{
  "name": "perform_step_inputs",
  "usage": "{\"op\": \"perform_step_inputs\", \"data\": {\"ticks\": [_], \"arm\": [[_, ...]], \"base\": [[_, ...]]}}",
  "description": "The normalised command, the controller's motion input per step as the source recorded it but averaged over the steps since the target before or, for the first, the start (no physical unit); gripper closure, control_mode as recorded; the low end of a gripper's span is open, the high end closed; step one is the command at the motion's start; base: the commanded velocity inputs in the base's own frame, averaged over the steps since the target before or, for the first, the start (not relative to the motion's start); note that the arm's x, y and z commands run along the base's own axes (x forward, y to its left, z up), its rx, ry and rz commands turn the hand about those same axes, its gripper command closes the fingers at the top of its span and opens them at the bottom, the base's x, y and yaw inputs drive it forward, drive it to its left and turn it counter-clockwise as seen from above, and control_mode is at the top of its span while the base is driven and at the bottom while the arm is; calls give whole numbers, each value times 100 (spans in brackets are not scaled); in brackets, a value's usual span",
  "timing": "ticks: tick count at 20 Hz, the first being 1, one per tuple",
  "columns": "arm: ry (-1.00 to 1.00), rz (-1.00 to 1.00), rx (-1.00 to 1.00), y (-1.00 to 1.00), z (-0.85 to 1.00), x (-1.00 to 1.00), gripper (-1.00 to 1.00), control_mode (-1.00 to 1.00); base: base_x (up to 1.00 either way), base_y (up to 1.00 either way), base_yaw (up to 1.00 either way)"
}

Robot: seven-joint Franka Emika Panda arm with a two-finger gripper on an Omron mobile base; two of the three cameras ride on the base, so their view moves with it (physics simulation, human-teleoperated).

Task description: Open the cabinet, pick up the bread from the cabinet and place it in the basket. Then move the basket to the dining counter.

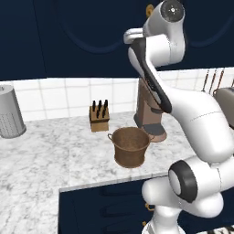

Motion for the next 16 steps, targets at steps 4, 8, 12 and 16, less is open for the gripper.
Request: {"op": "perform_step_inputs", "data": {"ticks": [4, 8, 12, 16], "arm": [[-1, -6, -2, 77, 3, -100, 100, -100], [10, -20, -5, 69, 4, -100, 100, -100], [25, -30, -9, 46, 0, -78, 100, -100], [17, -31, -7, 42, 0, -69, 100, -100]], "base": [[0, 0, 0], [0, 0, 0], [0, 0, 0], [0, 0, 0]]}}
